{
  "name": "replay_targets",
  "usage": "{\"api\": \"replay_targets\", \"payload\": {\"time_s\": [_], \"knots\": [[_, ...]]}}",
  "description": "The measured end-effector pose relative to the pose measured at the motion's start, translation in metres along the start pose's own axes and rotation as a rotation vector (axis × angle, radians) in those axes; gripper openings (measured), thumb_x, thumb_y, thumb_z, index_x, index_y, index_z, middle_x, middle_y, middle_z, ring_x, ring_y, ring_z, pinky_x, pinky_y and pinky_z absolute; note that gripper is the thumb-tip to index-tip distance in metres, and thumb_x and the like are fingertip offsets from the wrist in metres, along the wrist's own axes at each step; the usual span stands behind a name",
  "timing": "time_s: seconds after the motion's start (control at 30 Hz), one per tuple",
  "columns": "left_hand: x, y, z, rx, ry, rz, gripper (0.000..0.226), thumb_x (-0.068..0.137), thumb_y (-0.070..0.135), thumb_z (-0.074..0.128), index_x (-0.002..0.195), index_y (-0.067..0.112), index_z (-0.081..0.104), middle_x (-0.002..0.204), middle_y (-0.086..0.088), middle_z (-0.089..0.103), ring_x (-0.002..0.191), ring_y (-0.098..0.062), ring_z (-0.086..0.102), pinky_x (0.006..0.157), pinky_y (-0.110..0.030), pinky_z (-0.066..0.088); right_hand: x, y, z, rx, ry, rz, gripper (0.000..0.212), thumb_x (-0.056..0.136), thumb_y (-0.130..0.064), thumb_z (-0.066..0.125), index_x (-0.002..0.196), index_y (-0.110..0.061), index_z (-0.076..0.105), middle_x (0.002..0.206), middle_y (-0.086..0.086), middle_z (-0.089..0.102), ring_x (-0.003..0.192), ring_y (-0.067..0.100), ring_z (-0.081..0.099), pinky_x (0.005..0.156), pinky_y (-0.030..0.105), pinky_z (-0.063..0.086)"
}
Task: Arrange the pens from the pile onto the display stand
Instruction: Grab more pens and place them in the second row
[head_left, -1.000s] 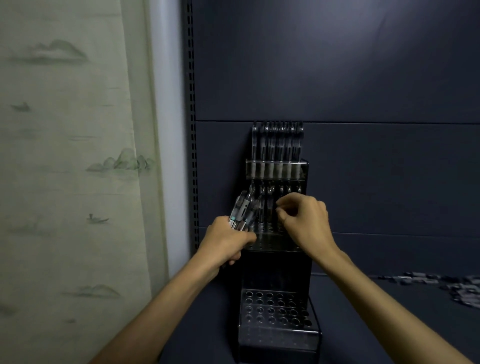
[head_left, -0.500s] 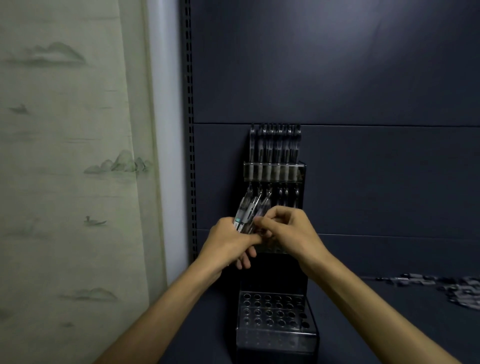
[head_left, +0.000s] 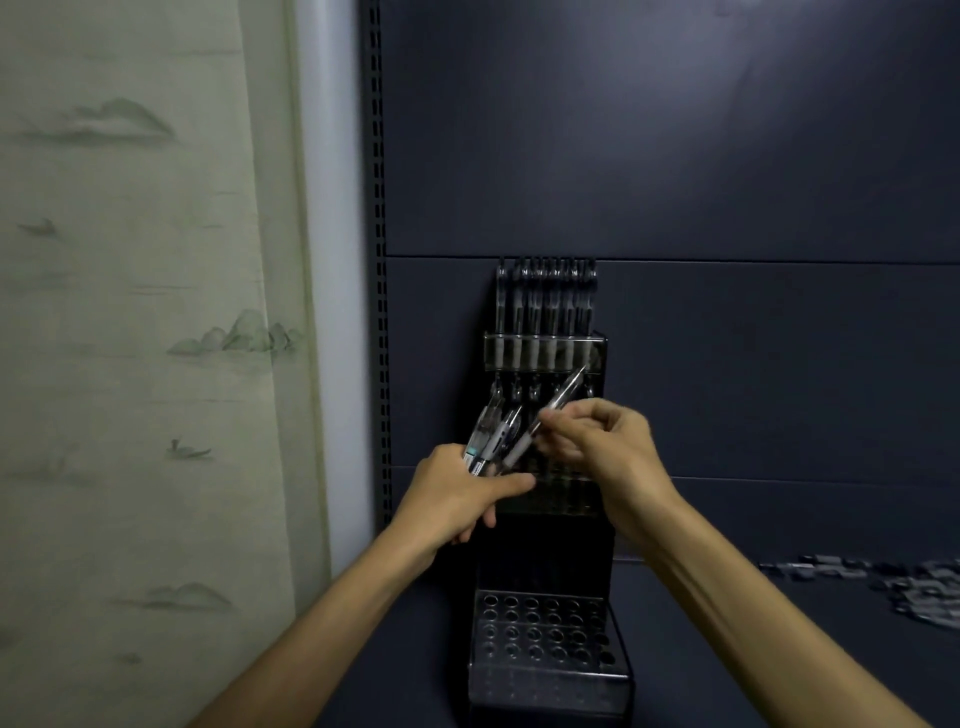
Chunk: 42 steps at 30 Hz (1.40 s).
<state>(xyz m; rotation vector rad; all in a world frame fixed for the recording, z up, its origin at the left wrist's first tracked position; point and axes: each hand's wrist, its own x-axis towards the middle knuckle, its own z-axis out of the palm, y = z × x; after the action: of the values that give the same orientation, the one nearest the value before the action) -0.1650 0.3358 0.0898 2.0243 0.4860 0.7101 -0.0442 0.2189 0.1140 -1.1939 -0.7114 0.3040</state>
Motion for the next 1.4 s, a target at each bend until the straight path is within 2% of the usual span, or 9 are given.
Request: {"api": "replay_targets", "payload": {"time_s": [0.13,0.2,0.33,0.5,0.77,0.9,1.13,1.3,1.4], "knots": [[0.001,-0.004,-0.004,-0.032,0.045,-0.021,0.042,0.080,0.041,0.081,0.061,0.018,0.052,0.045,0.001,0.050,0.035,-0.014,0.039,0.038,-0.022,0.033,0.021,-0.015,-0.016,0.063,0.122,-0.108,0.028,0.083,-0.004,0.078,0.103,-0.001,0.058,0.084,0.017,0.074,0.077,0.025,0.075,0.070,0.028,0.060],[0.002,-0.005,-0.006,-0.037,0.058,-0.022,0.041,0.081,0.039,0.081,0.060,0.019,0.051,0.044,0.001,0.049,0.035,-0.015,0.039,0.038,-0.022,0.034,0.029,-0.019,-0.023,-0.049,0.171,-0.183,0.032,0.082,-0.006,0.081,0.106,-0.004,0.060,0.079,0.009,0.076,0.081,0.022,0.076,0.074,0.033,0.062],[0.004,-0.005,-0.006,-0.012,0.068,-0.010,0.041,0.081,0.034,0.081,0.058,0.018,0.050,0.043,0.000,0.049,0.035,-0.016,0.039,0.039,-0.022,0.033,0.036,-0.016,-0.027,-0.392,0.202,-0.351,0.012,0.084,-0.015,0.081,0.093,-0.014,0.072,0.080,0.003,0.075,0.077,0.011,0.075,0.074,0.032,0.063],[0.005,-0.006,-0.006,-0.009,0.080,-0.010,0.039,0.081,0.032,0.080,0.060,0.017,0.051,0.044,0.000,0.049,0.035,-0.016,0.040,0.039,-0.022,0.034,0.038,-0.002,-0.025,-0.619,0.190,-0.440,0.014,0.082,-0.026,0.083,0.091,-0.017,0.076,0.074,-0.007,0.074,0.071,0.004,0.072,0.074,0.034,0.063],[0.004,-0.009,-0.004,-0.023,0.089,-0.025,0.036,0.080,0.029,0.081,0.064,0.016,0.052,0.045,0.000,0.049,0.034,-0.013,0.039,0.037,-0.021,0.033,0.034,0.008,-0.020,-0.821,0.178,-0.454,0.018,0.084,-0.033,0.080,0.097,-0.020,0.078,0.081,-0.013,0.074,0.079,-0.003,0.068,0.079,0.024,0.058],[0.004,-0.008,-0.003,-0.024,0.081,-0.028,0.034,0.081,0.029,0.081,0.066,0.016,0.053,0.046,-0.001,0.052,0.034,-0.014,0.039,0.037,-0.021,0.033,0.035,0.006,-0.017,-0.923,0.215,-0.432,0.020,0.084,-0.040,0.078,0.098,-0.025,0.079,0.087,-0.011,0.076,0.086,0.007,0.071,0.079,0.033,0.059],[0.005,-0.005,-0.001,-0.024,0.082,-0.026,0.033,0.081,0.030,0.081,0.067,0.017,0.054,0.046,0.001,0.053,0.034,-0.014,0.040,0.037,-0.021,0.033,0.037,0.002,-0.013,-1.043,0.221,-0.348,0.023,0.086,-0.044,0.076,0.100,-0.026,0.079,0.092,-0.007,0.076,0.093,0.015,0.070,0.070,0.027,0.043],[0.002,-0.004,-0.001,-0.018,0.079,-0.020,0.032,0.081,0.030,0.081,0.067,0.016,0.055,0.047,0.000,0.054,0.033,-0.012,0.041,0.038,-0.022,0.034,0.035,0.015,-0.016,-1.102,0.176,-0.271,0.021,0.084,-0.044,0.077,0.097,-0.027,0.079,0.092,-0.006,0.076,0.094,0.018,0.070,0.072,0.029,0.046],[0.000,-0.004,-0.001,-0.018,0.080,-0.017,0.032,0.081,0.029,0.081,0.069,0.016,0.055,0.047,0.000,0.053,0.032,-0.010,0.041,0.037,-0.022,0.034,0.030,0.023,-0.016,-1.101,0.164,-0.268,0.021,0.086,-0.042,0.075,0.096,-0.024,0.079,0.086,-0.005,0.075,0.087,0.015,0.070,0.063,0.024,0.042]]}}
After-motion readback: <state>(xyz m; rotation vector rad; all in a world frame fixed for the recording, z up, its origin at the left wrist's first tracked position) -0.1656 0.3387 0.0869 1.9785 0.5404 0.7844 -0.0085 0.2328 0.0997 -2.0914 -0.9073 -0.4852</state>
